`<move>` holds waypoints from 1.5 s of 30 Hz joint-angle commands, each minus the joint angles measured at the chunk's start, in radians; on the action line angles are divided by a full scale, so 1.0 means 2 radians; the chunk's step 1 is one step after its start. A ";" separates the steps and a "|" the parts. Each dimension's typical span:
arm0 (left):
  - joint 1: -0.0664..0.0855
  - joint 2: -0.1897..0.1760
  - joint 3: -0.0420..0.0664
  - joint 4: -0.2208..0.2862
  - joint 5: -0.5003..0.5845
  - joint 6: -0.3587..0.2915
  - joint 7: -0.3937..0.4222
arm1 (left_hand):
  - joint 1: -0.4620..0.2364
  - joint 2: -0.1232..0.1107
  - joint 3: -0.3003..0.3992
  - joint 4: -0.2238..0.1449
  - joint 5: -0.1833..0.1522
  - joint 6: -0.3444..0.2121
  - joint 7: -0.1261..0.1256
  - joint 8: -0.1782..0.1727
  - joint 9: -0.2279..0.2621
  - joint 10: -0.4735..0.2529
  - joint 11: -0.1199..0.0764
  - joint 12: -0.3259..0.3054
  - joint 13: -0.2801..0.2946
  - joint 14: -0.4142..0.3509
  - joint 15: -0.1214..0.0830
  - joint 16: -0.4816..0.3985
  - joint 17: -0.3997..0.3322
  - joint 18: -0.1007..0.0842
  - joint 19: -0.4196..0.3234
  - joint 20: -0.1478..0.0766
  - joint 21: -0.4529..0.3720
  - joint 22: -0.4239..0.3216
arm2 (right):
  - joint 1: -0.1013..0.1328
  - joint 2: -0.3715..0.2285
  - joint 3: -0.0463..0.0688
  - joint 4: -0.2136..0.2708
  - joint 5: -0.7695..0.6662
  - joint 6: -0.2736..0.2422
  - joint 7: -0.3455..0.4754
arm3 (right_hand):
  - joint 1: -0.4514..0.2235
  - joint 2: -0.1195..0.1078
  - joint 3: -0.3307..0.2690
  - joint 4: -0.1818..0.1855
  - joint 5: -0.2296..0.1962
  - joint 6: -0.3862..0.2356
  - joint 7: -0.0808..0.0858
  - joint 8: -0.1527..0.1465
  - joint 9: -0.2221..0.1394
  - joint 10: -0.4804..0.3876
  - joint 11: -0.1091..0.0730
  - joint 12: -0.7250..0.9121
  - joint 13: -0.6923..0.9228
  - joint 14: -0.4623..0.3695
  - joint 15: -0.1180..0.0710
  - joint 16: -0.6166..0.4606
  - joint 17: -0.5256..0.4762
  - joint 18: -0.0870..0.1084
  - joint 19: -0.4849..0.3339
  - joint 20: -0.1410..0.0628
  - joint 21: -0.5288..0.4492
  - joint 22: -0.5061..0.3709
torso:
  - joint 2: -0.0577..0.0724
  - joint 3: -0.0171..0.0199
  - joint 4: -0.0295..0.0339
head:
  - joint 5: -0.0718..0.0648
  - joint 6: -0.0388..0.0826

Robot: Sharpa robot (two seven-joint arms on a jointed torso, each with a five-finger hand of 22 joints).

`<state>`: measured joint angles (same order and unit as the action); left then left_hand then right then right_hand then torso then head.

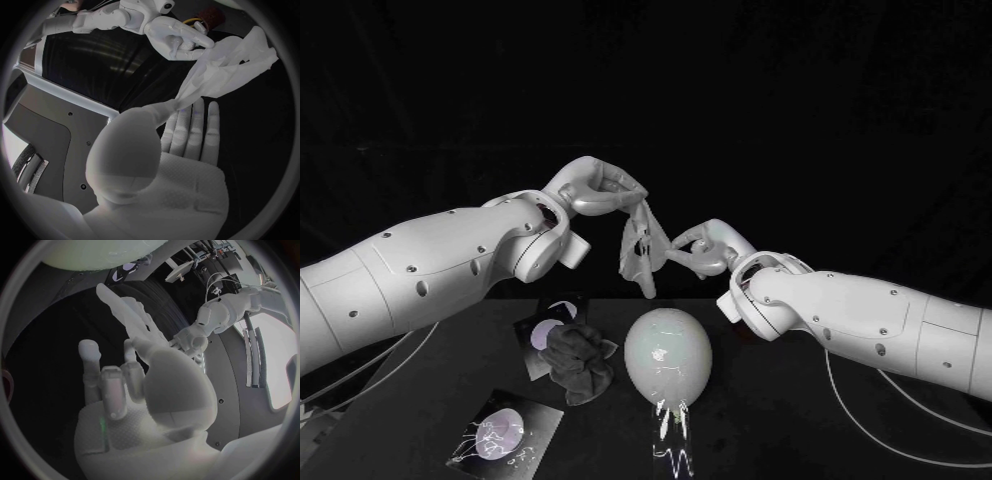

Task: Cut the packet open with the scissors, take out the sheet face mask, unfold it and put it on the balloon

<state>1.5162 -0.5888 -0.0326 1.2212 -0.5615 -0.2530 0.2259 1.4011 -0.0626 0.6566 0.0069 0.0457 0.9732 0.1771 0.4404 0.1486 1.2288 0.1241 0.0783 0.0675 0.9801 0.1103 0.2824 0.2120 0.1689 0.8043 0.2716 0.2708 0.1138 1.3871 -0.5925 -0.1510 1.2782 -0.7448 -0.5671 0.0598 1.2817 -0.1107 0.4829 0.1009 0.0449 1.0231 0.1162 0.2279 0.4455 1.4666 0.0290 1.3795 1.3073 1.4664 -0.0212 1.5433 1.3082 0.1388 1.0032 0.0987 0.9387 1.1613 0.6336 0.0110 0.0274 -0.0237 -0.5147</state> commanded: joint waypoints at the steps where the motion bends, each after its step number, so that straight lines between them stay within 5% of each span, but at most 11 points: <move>1: 0.004 0.001 0.001 0.003 0.001 -0.005 0.000 | 0.004 0.003 -0.001 0.001 0.002 0.003 0.000 0.002 0.024 0.003 0.000 -0.003 0.000 0.004 0.000 0.000 0.001 0.004 0.002 0.000 0.003 0.001 | -0.004 0.002 0.000 0.002 0.017 0.008 0.012 | 0.001 -0.002 -0.003 0.001 0.002 -0.002 -0.001 -0.002 0.000 0.020 0.004 -0.001 0.079 0.033 0.003 -0.002 0.091 0.008 -0.003 0.000 -0.003 0.000 | 0.000 0.0000 0.0003 | 0.001 -0.001; 9: 0.008 0.000 0.001 0.007 0.002 -0.006 -0.002 | 0.004 0.003 -0.001 0.001 0.002 0.003 0.000 0.002 0.025 0.003 0.000 -0.003 0.000 0.004 0.000 0.000 0.001 0.004 0.002 0.000 0.004 0.002 | -0.009 0.005 0.000 0.001 0.029 0.006 0.019 | -0.001 -0.008 -0.015 0.006 0.002 -0.008 0.003 -0.008 -0.004 0.016 0.007 -0.008 0.075 0.029 0.005 -0.005 0.085 0.010 -0.013 0.001 -0.015 -0.006 | 0.000 -0.0002 -0.0003 | 0.001 -0.001; 18: 0.010 0.001 0.001 0.010 0.002 -0.005 -0.003 | 0.004 0.003 -0.001 0.001 0.002 0.003 0.000 0.002 0.026 0.004 0.000 -0.003 0.000 0.005 0.000 0.000 0.001 0.004 0.002 0.000 0.006 0.002 | -0.011 0.009 0.000 0.001 0.046 0.005 0.039 | -0.013 -0.030 -0.055 0.029 0.002 -0.046 0.021 -0.034 -0.017 -0.012 0.024 -0.059 0.048 0.003 0.020 -0.021 0.047 0.016 -0.060 0.011 -0.067 -0.033 | 0.000 0.0001 -0.0006 | 0.002 -0.001; 36: 0.011 0.003 0.001 0.008 0.002 -0.005 -0.005 | 0.003 0.003 -0.001 0.001 0.002 0.002 -0.001 0.003 0.027 0.005 0.000 -0.003 0.000 0.005 0.000 0.000 0.002 0.004 0.003 -0.001 0.008 0.004 | -0.018 0.005 0.000 0.011 0.062 0.033 0.054 | 0.000 -0.039 -0.090 0.044 0.001 -0.047 0.024 -0.040 -0.020 -0.023 0.027 -0.069 0.041 -0.007 0.024 -0.023 0.036 0.018 -0.068 0.018 -0.076 -0.033 | 0.000 0.0001 -0.0005 | 0.003 -0.003; 45: 0.011 0.004 0.001 0.007 0.002 -0.005 -0.007 | 0.003 0.003 -0.001 0.001 0.002 0.002 -0.001 0.003 0.027 0.005 0.000 -0.003 0.000 0.005 0.000 0.000 0.002 0.004 0.003 -0.001 0.008 0.004 | -0.024 0.003 0.000 0.024 0.049 0.010 0.054 | 0.006 -0.041 -0.109 0.051 0.001 -0.036 0.021 -0.035 -0.019 -0.023 0.025 -0.064 0.041 -0.008 0.023 -0.022 0.037 0.020 -0.069 0.019 -0.079 -0.031 | 0.000 0.0003 -0.0003 | 0.003 -0.004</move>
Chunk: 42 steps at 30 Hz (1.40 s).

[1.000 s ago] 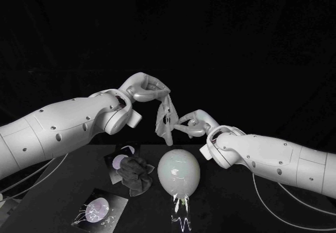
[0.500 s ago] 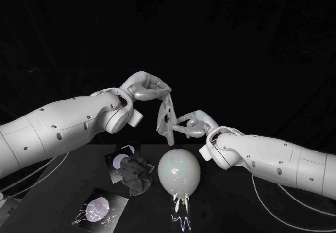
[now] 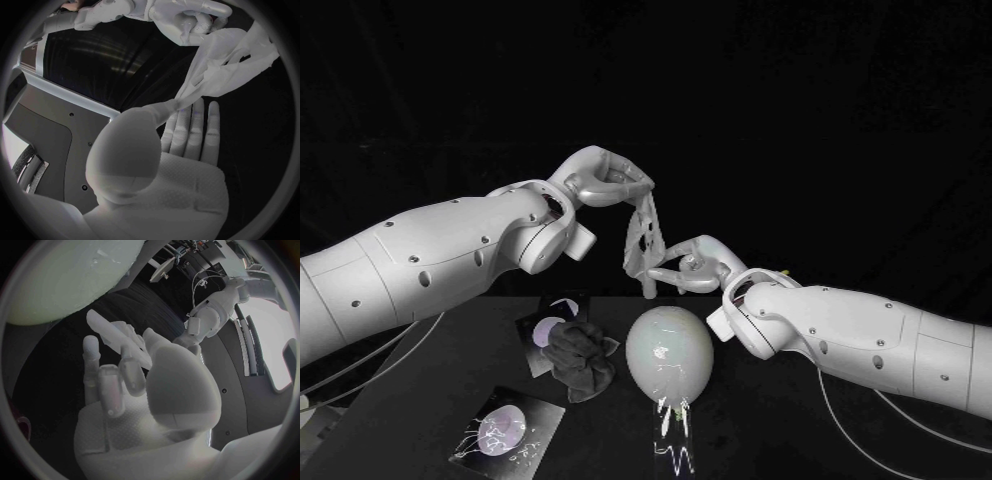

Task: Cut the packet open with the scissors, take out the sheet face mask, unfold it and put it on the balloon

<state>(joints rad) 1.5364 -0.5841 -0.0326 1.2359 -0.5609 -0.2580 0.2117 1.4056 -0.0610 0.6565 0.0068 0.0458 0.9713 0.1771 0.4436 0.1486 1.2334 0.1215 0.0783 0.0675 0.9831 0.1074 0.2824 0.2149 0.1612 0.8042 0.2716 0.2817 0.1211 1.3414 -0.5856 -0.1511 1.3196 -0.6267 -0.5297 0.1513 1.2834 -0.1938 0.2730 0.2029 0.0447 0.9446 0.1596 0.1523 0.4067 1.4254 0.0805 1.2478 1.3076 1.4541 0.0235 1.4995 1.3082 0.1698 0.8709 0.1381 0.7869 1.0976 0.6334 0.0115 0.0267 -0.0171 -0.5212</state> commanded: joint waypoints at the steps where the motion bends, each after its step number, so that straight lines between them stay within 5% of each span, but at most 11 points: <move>1: 0.001 0.001 0.001 0.000 0.002 -0.002 0.000 | 0.001 0.003 -0.001 0.001 0.002 0.003 -0.001 0.001 0.027 0.003 0.001 -0.003 0.000 0.004 0.001 0.000 0.000 0.008 0.003 -0.001 0.003 0.000 | -0.001 -0.001 0.000 0.004 -0.012 -0.014 0.007 | 0.005 -0.001 -0.007 0.002 0.001 0.004 -0.001 0.003 0.001 -0.002 -0.001 0.003 0.041 -0.002 0.001 0.000 0.037 0.004 -0.003 -0.001 -0.003 0.001 | 0.000 -0.0001 -0.0001 | 0.000 0.000; 7: 0.001 0.001 0.001 0.001 0.002 -0.001 -0.001 | 0.001 0.003 -0.001 0.001 0.002 0.003 0.000 0.002 0.028 0.003 0.001 -0.003 0.000 0.004 0.001 0.000 0.001 0.008 0.003 -0.001 0.003 0.001 | -0.002 0.001 0.000 0.003 -0.017 -0.043 0.000 | -0.001 -0.004 -0.024 0.013 0.002 0.005 -0.002 0.004 0.001 -0.002 -0.001 0.003 0.040 -0.002 0.000 0.001 0.036 0.005 -0.001 -0.001 -0.004 0.002 | 0.000 0.0000 0.0004 | 0.000 0.000; 22: 0.002 0.002 0.001 0.003 0.004 0.000 -0.003 | 0.001 0.002 -0.001 0.001 0.002 0.003 -0.001 0.002 0.028 0.003 0.001 -0.003 0.000 0.004 0.001 0.001 0.001 0.007 0.003 -0.001 0.005 0.002 | -0.003 0.009 0.001 -0.002 0.008 -0.111 0.014 | 0.018 0.021 -0.041 0.026 0.002 0.027 -0.010 0.017 0.005 0.014 -0.009 0.033 0.053 0.012 -0.006 0.009 0.053 0.005 0.015 -0.005 0.006 0.011 | 0.000 -0.0004 0.0003 | 0.000 -0.001; 31: 0.002 0.002 0.001 0.004 0.006 0.001 -0.006 | 0.001 0.002 -0.001 0.001 0.002 0.003 -0.001 0.002 0.029 0.004 0.001 -0.003 0.000 0.004 0.001 0.001 0.001 0.007 0.002 -0.001 0.005 0.002 | -0.004 0.013 0.001 -0.007 0.015 -0.119 0.010 | 0.070 0.057 -0.020 0.008 0.002 0.065 -0.030 0.043 0.014 0.034 -0.026 0.070 0.074 0.032 -0.019 0.021 0.083 0.000 0.044 -0.014 0.034 0.029 | 0.000 -0.0001 0.0003 | 0.000 -0.001; 33: 0.002 0.002 0.001 0.005 0.008 0.000 -0.007 | 0.001 0.002 -0.001 0.001 0.002 0.003 -0.001 0.002 0.029 0.004 0.001 -0.003 0.000 0.004 0.001 0.001 0.001 0.007 0.002 -0.001 0.005 0.002 | -0.004 0.014 0.001 -0.007 0.011 -0.120 0.006 | 0.104 0.071 -0.001 -0.014 0.002 0.081 -0.045 0.055 0.019 0.047 -0.039 0.096 0.090 0.044 -0.030 0.027 0.104 -0.006 0.069 -0.017 0.061 0.044 | 0.000 0.0000 0.0002 | 0.001 -0.001; 42: 0.002 0.001 0.001 0.004 0.010 -0.003 -0.010 | 0.001 0.002 -0.001 0.001 0.002 0.003 -0.001 0.002 0.029 0.004 0.000 -0.004 0.000 0.005 0.001 0.001 0.001 0.007 0.002 -0.001 0.006 0.003 | -0.004 0.007 0.001 0.003 0.002 -0.131 0.001 | 0.108 0.075 0.022 -0.027 0.002 0.086 -0.048 0.069 0.026 0.057 -0.044 0.113 0.100 0.054 -0.039 0.033 0.122 -0.012 0.099 -0.025 0.089 0.062 | 0.000 -0.0004 0.0000 | 0.001 -0.002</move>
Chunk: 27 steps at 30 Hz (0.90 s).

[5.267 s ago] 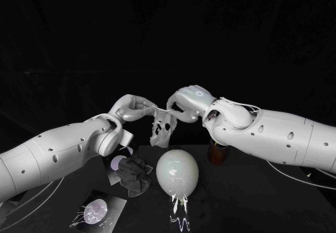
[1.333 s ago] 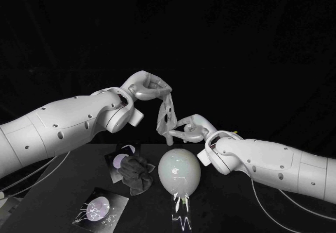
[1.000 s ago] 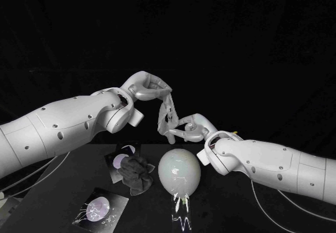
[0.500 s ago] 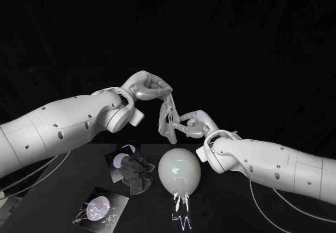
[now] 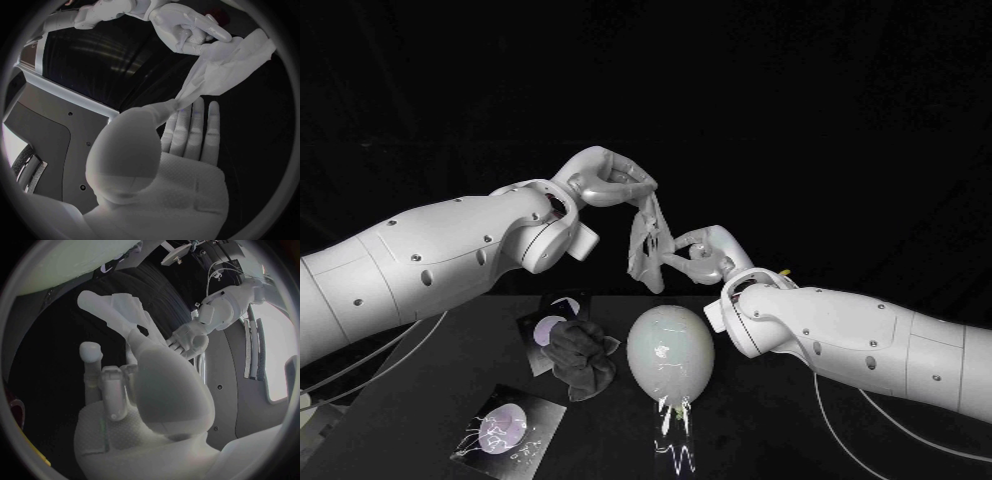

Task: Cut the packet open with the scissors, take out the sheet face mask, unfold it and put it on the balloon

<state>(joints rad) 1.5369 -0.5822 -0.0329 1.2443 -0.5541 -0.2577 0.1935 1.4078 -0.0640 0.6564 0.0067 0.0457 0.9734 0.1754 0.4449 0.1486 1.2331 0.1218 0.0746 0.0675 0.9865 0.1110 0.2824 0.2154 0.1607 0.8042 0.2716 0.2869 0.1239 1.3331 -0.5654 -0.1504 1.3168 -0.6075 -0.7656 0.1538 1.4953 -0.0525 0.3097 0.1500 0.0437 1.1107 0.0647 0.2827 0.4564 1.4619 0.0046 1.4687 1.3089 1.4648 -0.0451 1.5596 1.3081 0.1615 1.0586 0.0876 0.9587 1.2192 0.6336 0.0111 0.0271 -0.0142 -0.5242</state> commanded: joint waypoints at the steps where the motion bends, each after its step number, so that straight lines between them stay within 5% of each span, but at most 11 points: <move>1: 0.001 0.000 0.001 -0.001 0.006 -0.004 -0.002 | 0.000 0.004 0.000 0.001 0.002 0.002 0.000 0.002 0.029 0.004 0.000 -0.002 0.000 0.003 -0.001 0.001 0.001 0.008 0.002 -0.002 0.004 0.001 | 0.000 -0.006 0.001 0.008 -0.007 -0.018 0.002 | 0.001 0.005 0.005 -0.001 0.003 0.003 -0.001 0.004 0.001 0.039 -0.007 0.003 0.100 0.049 -0.005 0.003 0.122 -0.008 0.005 0.000 0.004 0.002 | 0.000 -0.0001 -0.0004 | 0.000 0.000; 14: 0.001 -0.008 -0.004 -0.003 -0.003 -0.011 -0.006 | 0.000 0.005 0.000 0.001 0.002 0.002 -0.001 0.004 0.034 0.007 -0.001 -0.002 0.001 0.005 -0.002 0.001 0.002 0.007 0.002 -0.003 0.010 0.006 | 0.006 -0.034 0.007 0.032 -0.001 -0.028 0.011 | -0.004 0.003 0.014 -0.004 0.002 0.005 -0.002 0.010 0.004 0.043 -0.008 0.015 0.108 0.051 -0.007 0.004 0.127 -0.009 0.009 0.001 0.008 0.005 | -0.001 0.0001 -0.0007 | -0.001 0.001; 27: 0.000 -0.016 -0.010 0.008 0.017 -0.020 -0.002 | 0.000 0.005 -0.001 0.002 0.002 0.002 -0.001 0.005 0.036 0.008 -0.001 -0.002 0.001 0.006 -0.002 0.002 0.003 0.007 0.001 -0.003 0.013 0.007 | 0.060 -0.058 0.010 0.040 -0.140 0.156 -0.084 | -0.006 -0.001 0.019 -0.009 0.002 0.003 -0.002 0.012 0.006 0.042 -0.008 0.011 0.106 0.049 -0.007 0.003 0.122 -0.008 0.005 0.001 0.003 0.003 | -0.003 -0.0005 -0.0012 | -0.007 0.009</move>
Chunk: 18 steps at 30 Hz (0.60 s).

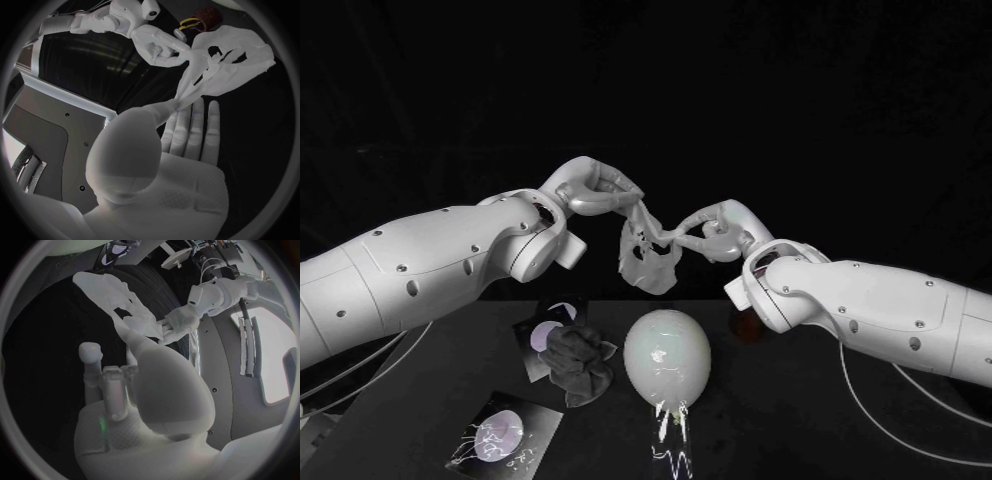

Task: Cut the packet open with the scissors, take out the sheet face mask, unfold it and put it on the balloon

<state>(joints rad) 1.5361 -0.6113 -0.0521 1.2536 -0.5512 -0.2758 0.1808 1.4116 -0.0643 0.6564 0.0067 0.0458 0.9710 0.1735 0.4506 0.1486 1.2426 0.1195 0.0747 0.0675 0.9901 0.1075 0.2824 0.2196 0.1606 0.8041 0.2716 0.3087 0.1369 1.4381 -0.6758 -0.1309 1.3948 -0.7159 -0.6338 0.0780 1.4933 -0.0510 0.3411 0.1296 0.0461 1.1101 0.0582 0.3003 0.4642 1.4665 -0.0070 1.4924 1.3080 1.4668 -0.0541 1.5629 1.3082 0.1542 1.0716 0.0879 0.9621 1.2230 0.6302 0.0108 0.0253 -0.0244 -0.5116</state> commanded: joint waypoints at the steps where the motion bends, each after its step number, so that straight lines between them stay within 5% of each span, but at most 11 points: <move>1: 0.000 -0.003 -0.001 0.005 0.025 -0.015 0.004 | -0.002 0.005 -0.001 0.002 0.002 0.003 0.000 0.002 0.036 0.004 0.000 -0.002 0.001 0.005 0.000 0.002 0.001 0.007 0.000 -0.003 0.002 0.001 | 0.016 -0.005 0.001 0.000 -0.119 0.108 -0.057 | -0.005 -0.003 0.005 -0.001 0.001 0.003 0.001 0.004 0.002 0.040 -0.002 -0.001 0.106 0.049 -0.003 0.002 0.124 -0.006 0.002 0.001 0.005 0.004 | -0.001 -0.0003 -0.0002 | -0.003 0.004; 13: -0.011 -0.021 -0.009 0.018 0.113 -0.043 0.012 | -0.005 0.005 0.000 0.005 0.002 0.003 -0.002 0.004 0.040 0.006 -0.001 -0.002 0.001 0.006 -0.001 0.002 0.002 0.006 -0.001 -0.004 0.007 0.004 | 0.069 -0.016 0.003 -0.002 -0.352 0.218 -0.112 | -0.011 -0.009 0.011 -0.005 0.001 0.004 0.000 0.008 0.005 0.042 -0.003 0.003 0.109 0.051 -0.004 0.003 0.130 -0.010 0.015 0.002 0.020 0.013 | -0.013 -0.0005 -0.0017 | -0.009 0.007; 18: -0.020 -0.026 -0.011 0.021 0.150 -0.049 0.019 | -0.005 0.004 -0.001 0.007 0.002 0.001 -0.004 0.005 0.047 0.008 -0.002 -0.004 0.000 0.014 -0.004 0.006 0.005 0.009 0.006 -0.010 0.027 0.016 | 0.082 -0.021 0.003 0.008 -0.419 0.235 -0.141 | -0.018 -0.011 0.014 -0.004 0.001 0.007 -0.002 0.011 0.006 0.043 -0.005 0.006 0.111 0.052 -0.005 0.004 0.131 -0.011 0.019 0.003 0.023 0.016 | -0.018 -0.0005 -0.0017 | -0.010 0.008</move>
<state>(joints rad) 1.4988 -0.6635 -0.0747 1.2922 -0.3489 -0.3412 0.1903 1.4064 -0.0593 0.6527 0.0169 0.0458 0.9695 0.1679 0.4531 0.1486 1.2535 0.1157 0.0695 0.0675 1.0117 0.1002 0.2904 0.2290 0.1601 0.8148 0.2535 0.3584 0.1661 1.5964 -0.7146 -0.1252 1.4053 -1.3701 -0.2488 -0.1293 1.4666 -0.0752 0.3620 0.1227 0.0458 1.1183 0.0537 0.3170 0.4725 1.4666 -0.0070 1.5003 1.3067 1.4665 -0.0538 1.5670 1.3073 0.1535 1.1003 0.0950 1.0047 1.2522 0.6028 0.0096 0.0217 -0.0448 -0.4968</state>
